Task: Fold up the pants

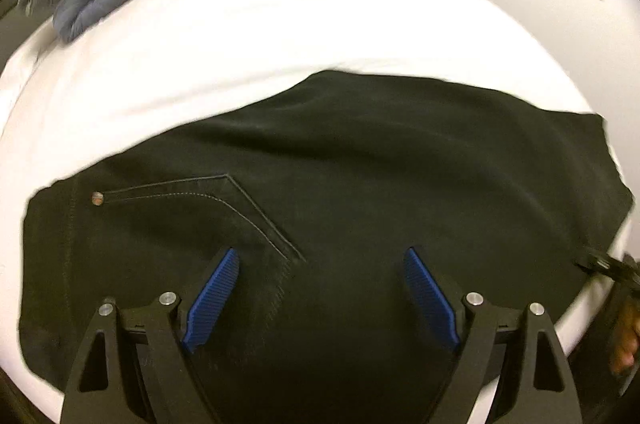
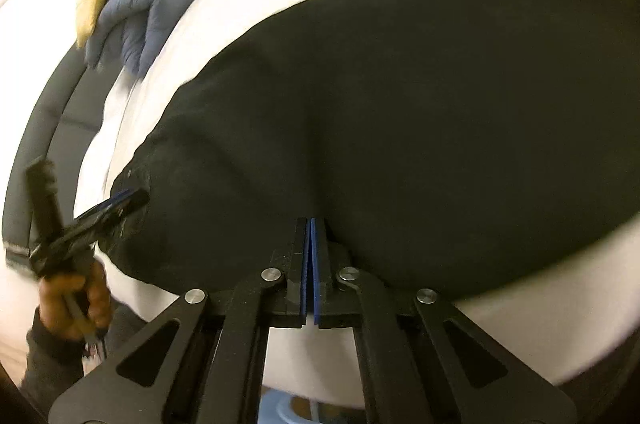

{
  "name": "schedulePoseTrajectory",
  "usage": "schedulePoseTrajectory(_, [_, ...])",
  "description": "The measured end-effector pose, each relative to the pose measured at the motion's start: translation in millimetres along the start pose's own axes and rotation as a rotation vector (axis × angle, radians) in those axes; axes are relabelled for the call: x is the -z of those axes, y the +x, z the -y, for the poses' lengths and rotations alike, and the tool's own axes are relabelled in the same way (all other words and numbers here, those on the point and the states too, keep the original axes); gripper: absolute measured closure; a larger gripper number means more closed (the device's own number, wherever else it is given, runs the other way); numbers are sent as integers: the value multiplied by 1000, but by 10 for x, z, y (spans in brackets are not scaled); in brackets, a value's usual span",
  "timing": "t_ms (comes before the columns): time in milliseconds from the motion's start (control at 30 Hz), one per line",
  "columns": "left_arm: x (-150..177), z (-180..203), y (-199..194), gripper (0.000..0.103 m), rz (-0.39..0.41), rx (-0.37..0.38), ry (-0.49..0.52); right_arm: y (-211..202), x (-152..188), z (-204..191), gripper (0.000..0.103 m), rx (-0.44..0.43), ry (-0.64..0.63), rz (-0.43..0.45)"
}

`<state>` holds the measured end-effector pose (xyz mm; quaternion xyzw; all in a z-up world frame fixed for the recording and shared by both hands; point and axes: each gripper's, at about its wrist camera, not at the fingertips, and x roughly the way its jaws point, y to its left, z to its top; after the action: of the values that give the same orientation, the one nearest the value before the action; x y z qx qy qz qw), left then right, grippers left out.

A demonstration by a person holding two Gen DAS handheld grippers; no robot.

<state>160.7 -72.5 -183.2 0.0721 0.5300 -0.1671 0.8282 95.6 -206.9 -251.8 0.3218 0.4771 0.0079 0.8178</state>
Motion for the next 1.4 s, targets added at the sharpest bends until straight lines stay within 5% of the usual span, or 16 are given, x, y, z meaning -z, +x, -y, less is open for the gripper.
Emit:
schedulePoseTrajectory(100, [71,-131,171,16,-1,24,-39,-413,-58,65,103,143,23,77])
schedulePoseTrajectory(200, [204,-123,131,16,12,10,-19,-637,-322,-131,99,7,-10,119])
schedulePoseTrajectory(433, [411,-160,61,16,26,10,-63,511,-897,-1483,99,-308,-179,-50])
schedulePoseTrajectory(567, [239,-213,143,16,15,11,-64,1367,-966,-1734,99,-260,-179,-184])
schedulePoseTrajectory(633, [297,-271,132,16,8,18,-64,1590,-999,-1464,103,-258,-85,-217])
schedulePoseTrajectory(667, [292,-299,138,16,6,21,-66,1594,-1032,-1273,103,-328,-18,-207])
schedulePoseTrajectory(800, [291,-329,178,15,8,18,-57,1177,-1244,-510,103,-324,144,-32])
schedulePoseTrajectory(900, [341,-306,198,15,9,18,-59,513,-1378,478,103,-286,329,139])
schedulePoseTrajectory(1067, [286,-272,222,14,10,13,-59,-784,-1372,1887,103,-155,536,455])
schedulePoseTrajectory(1167, [244,-221,241,14,6,5,-58,-1358,-1247,2343,103,32,648,574])
schedulePoseTrajectory(1233, [202,-175,190,17,-5,-19,-63,-1664,-1125,2453,103,29,714,619])
schedulePoseTrajectory(1267, [175,-154,138,19,-2,-32,-73,-1767,-1096,2384,95,8,680,636])
schedulePoseTrajectory(1400, [4,141,-104,19,91,24,-69,-1658,-1028,1596,95,-220,434,550])
